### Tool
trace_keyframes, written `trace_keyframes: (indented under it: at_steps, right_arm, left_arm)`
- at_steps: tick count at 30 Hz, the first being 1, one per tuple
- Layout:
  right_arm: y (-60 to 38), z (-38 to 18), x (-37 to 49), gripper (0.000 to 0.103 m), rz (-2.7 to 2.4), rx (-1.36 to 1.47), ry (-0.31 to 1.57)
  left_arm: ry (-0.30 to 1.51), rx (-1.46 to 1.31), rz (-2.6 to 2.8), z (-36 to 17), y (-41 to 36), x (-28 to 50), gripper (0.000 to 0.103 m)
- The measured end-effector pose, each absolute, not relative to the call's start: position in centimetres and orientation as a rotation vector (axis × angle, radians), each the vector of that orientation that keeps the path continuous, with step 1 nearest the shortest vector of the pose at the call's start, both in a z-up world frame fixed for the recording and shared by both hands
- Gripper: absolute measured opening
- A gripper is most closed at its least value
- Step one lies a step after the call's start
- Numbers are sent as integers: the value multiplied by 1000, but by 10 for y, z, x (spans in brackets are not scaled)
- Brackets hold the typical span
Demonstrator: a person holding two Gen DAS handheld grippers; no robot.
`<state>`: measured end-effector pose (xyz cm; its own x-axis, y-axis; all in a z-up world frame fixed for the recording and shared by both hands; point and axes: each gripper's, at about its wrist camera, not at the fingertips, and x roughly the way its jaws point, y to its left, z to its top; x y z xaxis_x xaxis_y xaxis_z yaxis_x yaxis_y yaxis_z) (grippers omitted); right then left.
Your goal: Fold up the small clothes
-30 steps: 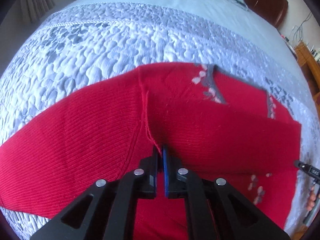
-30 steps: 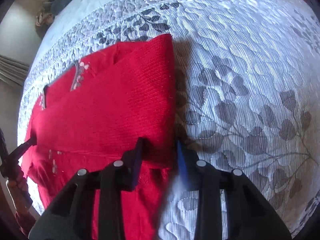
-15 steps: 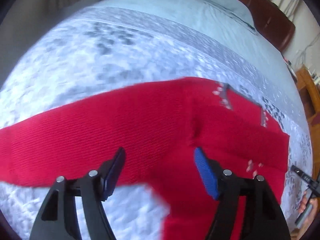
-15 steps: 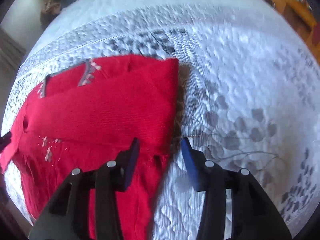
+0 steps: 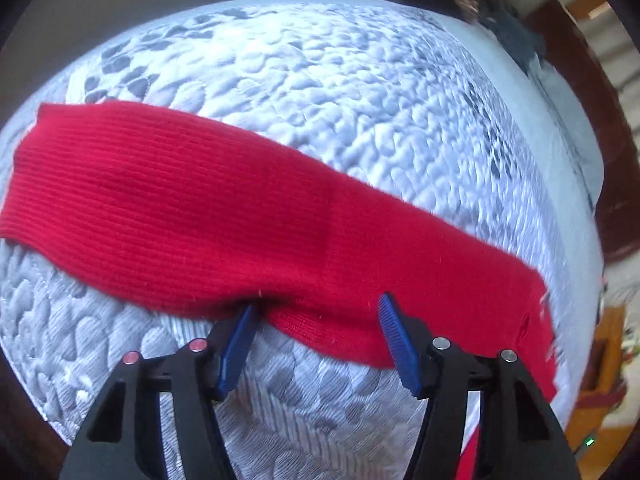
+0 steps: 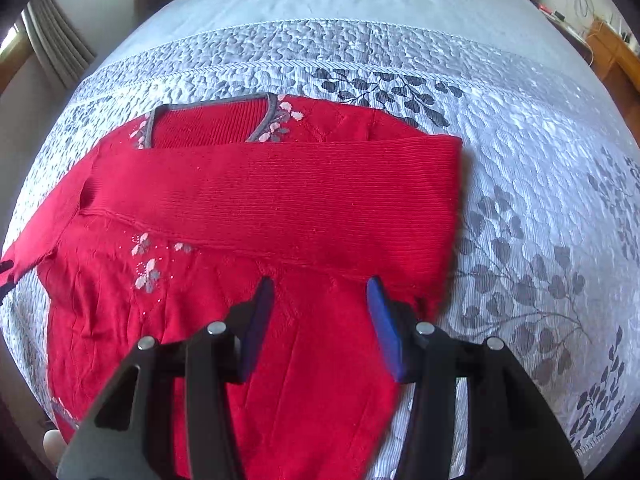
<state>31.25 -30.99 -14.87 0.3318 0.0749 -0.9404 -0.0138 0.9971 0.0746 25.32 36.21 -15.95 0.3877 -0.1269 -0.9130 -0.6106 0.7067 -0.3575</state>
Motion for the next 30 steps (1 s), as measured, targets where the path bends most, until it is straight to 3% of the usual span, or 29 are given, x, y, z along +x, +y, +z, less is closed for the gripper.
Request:
trace_keyframes:
  at_steps: [2, 5, 8, 15, 21, 30]
  right_arm:
    - [-311, -151, 313, 48, 54, 59, 1237]
    - [-312, -151, 311, 48, 47, 26, 1230]
    - [-312, -151, 308, 48, 54, 12, 1222]
    - [-314, -152, 306, 48, 63, 24, 1222]
    - [-318, -151, 304, 48, 61, 33, 1220]
    - [-330, -144, 294, 48, 65, 58, 1195]
  left_arm:
    - [1128, -758, 377, -158, 364, 258, 40]
    - [1116, -765, 407, -157, 366, 259, 25]
    - [1090, -793, 423, -158, 369, 254, 16]
    - [1084, -812, 418, -158, 371, 249, 18]
    - [1024, -787, 409, -141, 361, 253, 7]
    - [875, -430, 114, -43, 207, 305, 7]
